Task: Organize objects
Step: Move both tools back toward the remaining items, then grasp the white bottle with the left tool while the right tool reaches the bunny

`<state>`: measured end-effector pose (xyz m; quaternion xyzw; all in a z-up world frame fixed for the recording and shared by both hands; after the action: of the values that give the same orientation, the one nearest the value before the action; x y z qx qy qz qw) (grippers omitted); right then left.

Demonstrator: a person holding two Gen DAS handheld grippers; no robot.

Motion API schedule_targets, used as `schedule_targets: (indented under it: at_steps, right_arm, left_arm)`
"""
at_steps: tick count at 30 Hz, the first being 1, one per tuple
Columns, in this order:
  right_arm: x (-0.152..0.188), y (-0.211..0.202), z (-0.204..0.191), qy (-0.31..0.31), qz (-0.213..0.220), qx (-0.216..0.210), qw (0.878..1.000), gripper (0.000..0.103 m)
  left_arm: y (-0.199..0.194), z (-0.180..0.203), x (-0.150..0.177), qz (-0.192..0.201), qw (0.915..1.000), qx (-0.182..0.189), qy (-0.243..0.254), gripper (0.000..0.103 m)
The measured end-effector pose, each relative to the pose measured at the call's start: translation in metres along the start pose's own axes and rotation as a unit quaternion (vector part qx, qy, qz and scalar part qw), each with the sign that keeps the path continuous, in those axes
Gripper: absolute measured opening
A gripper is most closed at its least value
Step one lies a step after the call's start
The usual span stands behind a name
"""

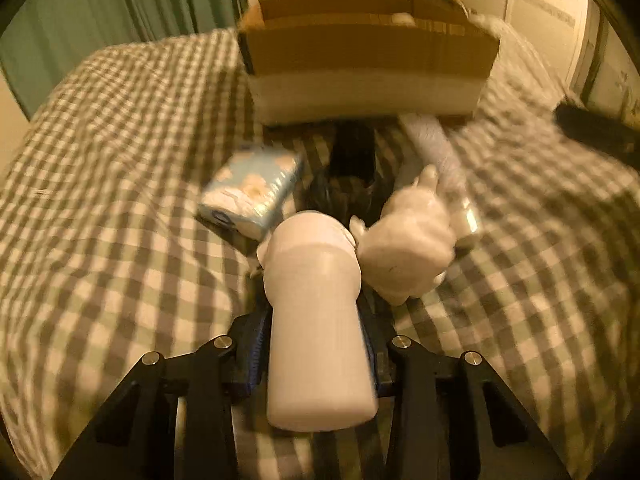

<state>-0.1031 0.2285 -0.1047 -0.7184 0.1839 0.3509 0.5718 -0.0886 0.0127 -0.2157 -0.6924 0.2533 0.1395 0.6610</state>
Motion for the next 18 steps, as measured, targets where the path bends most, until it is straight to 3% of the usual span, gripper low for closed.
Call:
schedule_targets:
  at_steps: [9, 11, 18]
  right_arm:
    - [0.005, 0.01, -0.028, -0.043, -0.022, -0.012, 0.999, 0.075]
    - [0.006, 0.015, -0.039, -0.058, -0.031, -0.017, 0.998, 0.075]
    - [0.02, 0.042, -0.078, -0.103, -0.075, -0.046, 0.991, 0.075]
  left_arm:
    - [-0.039, -0.042, -0.028, 0.072, 0.9961, -0.038, -0.034, 0.029]
    - [-0.038, -0.048, -0.028, 0.07, 0.9961, -0.035, -0.04, 0.023]
    - [-0.023, -0.053, -0.017, 0.043, 0.9968, -0.006, -0.067, 0.022]
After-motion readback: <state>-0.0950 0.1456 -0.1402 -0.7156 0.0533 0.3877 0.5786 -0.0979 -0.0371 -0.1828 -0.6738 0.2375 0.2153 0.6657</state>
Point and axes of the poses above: each gripper's, at about its wrist camera, not at the fingertips, and y roughly the way its jaws point, z to its right, x to its underside, the point moved 9 cm from there along y, roughly the way its jaws point
